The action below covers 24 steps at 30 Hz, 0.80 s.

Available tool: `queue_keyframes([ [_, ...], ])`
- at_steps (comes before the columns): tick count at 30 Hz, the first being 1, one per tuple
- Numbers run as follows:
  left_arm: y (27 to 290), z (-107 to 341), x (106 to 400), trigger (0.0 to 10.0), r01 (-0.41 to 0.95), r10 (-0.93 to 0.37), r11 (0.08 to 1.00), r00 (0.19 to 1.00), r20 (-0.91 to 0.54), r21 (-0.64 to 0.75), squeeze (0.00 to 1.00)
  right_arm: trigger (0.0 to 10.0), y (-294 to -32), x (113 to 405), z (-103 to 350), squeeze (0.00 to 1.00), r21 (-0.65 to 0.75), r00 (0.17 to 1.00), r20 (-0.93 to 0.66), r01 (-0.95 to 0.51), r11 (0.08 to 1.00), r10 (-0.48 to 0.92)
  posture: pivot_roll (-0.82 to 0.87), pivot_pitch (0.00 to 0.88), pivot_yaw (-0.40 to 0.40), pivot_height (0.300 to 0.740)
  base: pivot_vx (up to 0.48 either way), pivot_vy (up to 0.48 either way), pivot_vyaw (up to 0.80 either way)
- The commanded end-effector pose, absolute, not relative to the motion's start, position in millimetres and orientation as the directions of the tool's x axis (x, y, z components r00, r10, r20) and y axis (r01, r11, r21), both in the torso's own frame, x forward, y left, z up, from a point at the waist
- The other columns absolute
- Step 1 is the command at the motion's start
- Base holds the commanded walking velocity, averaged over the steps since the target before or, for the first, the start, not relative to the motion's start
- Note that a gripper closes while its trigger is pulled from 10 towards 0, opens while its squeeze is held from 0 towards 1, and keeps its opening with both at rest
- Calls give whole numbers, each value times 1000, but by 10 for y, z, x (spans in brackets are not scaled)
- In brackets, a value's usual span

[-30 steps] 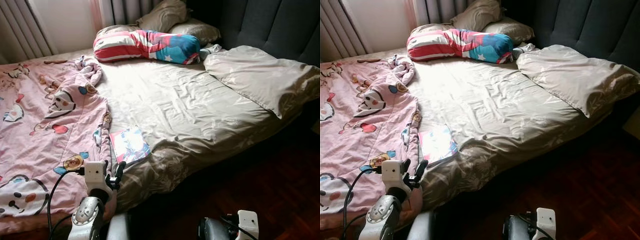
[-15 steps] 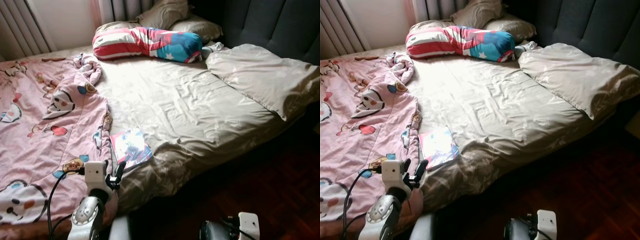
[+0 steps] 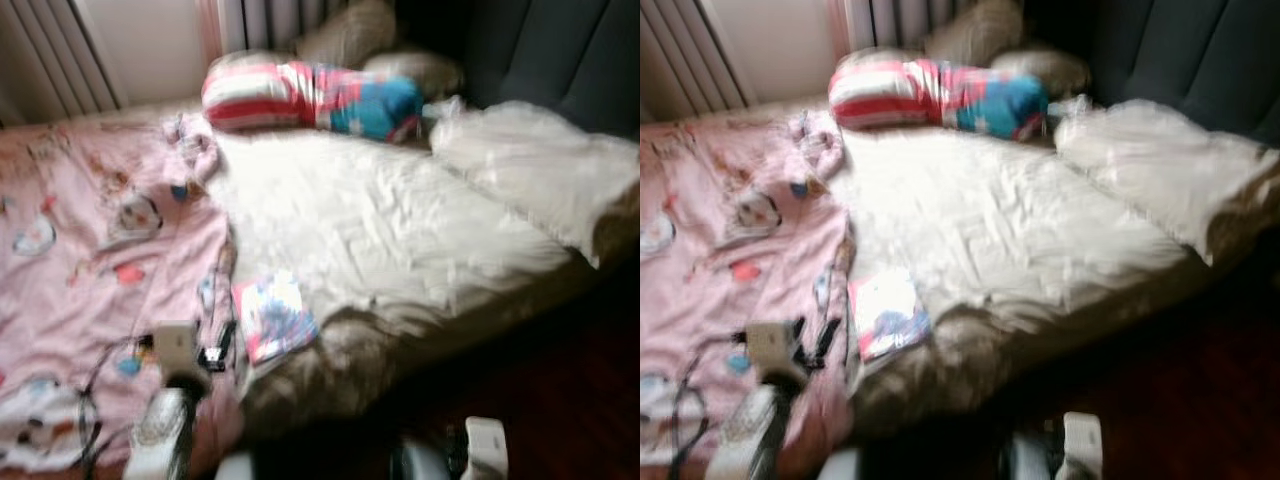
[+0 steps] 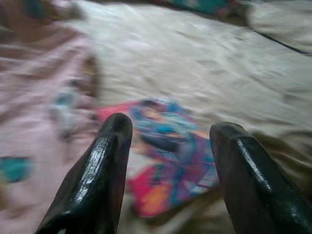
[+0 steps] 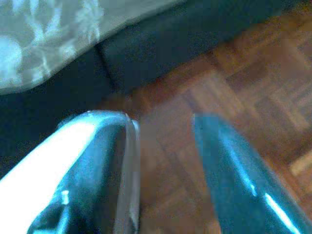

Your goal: Clean up the room

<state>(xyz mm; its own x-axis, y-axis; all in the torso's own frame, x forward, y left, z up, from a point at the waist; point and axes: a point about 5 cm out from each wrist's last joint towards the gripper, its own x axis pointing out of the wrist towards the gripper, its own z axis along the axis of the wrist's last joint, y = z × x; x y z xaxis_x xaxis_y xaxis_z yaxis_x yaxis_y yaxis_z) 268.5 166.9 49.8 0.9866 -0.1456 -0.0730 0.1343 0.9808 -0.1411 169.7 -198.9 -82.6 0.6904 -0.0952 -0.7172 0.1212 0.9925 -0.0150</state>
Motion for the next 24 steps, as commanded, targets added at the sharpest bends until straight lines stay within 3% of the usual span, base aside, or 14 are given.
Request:
queue_keyframes([
  [1, 1846, 525, 2672, 10000, 93, -101, 989, 993, -68, -117, 0, 10000, -1878, 1498, -938, 0, 7, 626, -777, 104, 995, -60, 27, 47, 18, 573, 281, 0, 0],
  [5, 1833, 531, 2678, 10000, 105, -113, 987, 991, -66, -120, 0, 10000, -1877, 1490, -942, 0, 7, 624, -779, 103, 995, -59, 28, 55, 18, 573, 278, 0, 0],
  [13, 1646, 526, 2786, 10000, 176, -199, 959, 976, -86, -223, 0, 10000, -1909, 1480, -943, 0, 0, 619, -783, 95, 995, -59, 42, 96, -6, 573, 0, 0, 0],
  [24, 1484, 342, 3047, 10000, 131, -230, 910, 949, -216, -393, 0, 10000, -1979, 1439, -942, 0, -11, 622, -780, 94, 996, -67, -43, 185, -6, 573, 0, 0, 0],
])
